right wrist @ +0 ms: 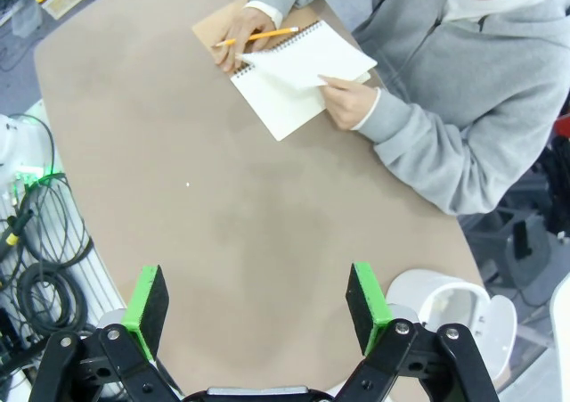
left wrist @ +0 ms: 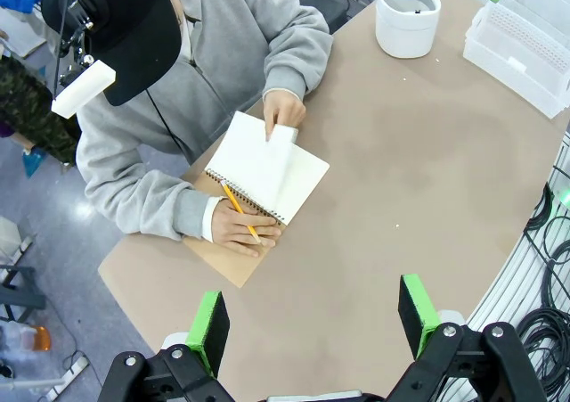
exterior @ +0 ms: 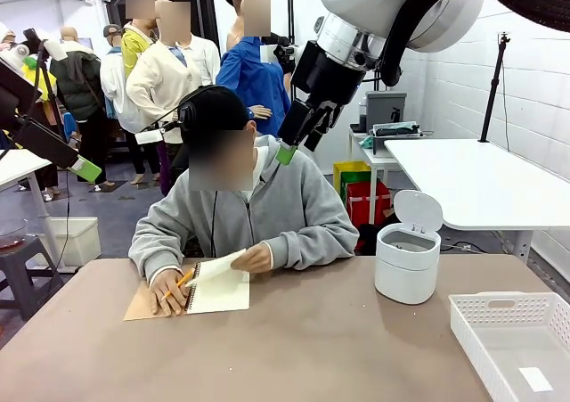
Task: Sort the paper based on its condition.
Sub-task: If a person hands you a paper, place it in the Organizing basket , and if it's crumpled, put it in the Trash can.
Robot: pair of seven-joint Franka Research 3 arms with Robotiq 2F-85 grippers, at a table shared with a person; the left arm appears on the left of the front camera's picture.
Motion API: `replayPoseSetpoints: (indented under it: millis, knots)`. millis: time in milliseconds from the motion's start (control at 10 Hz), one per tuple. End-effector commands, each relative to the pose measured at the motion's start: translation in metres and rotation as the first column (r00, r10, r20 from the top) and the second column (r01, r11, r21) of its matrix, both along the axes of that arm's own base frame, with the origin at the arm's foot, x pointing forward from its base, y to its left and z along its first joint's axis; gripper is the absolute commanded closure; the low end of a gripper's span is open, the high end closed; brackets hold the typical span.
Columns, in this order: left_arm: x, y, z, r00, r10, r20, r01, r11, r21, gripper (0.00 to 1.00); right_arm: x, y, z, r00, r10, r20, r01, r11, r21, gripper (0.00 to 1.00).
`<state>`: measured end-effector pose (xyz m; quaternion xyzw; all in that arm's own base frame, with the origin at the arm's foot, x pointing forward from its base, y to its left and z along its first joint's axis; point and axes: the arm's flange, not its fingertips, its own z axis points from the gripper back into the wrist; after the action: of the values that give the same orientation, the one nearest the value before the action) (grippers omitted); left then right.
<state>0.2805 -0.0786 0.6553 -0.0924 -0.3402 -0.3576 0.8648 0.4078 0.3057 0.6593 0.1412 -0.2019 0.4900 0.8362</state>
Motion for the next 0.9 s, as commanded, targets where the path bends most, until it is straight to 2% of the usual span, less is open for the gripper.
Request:
replayPoseSetpoints:
  millis: [0,800]
  knots:
    - [0.0,0.0009,0.0001,1.0,-0.002,0.001,0.002,1.0,-0.007,0.0,0.0002,0.0012,0.0011,1.0,-0.003,-0.007,0.003,1.0,-0.01,0.0]
    - [0.0,0.0009,0.0001,1.0,-0.002,0.001,0.002,1.0,-0.007,0.0,0.0002,0.0012,0.0011,1.0,-0.003,-0.007,0.003,1.0,-0.01,0.0]
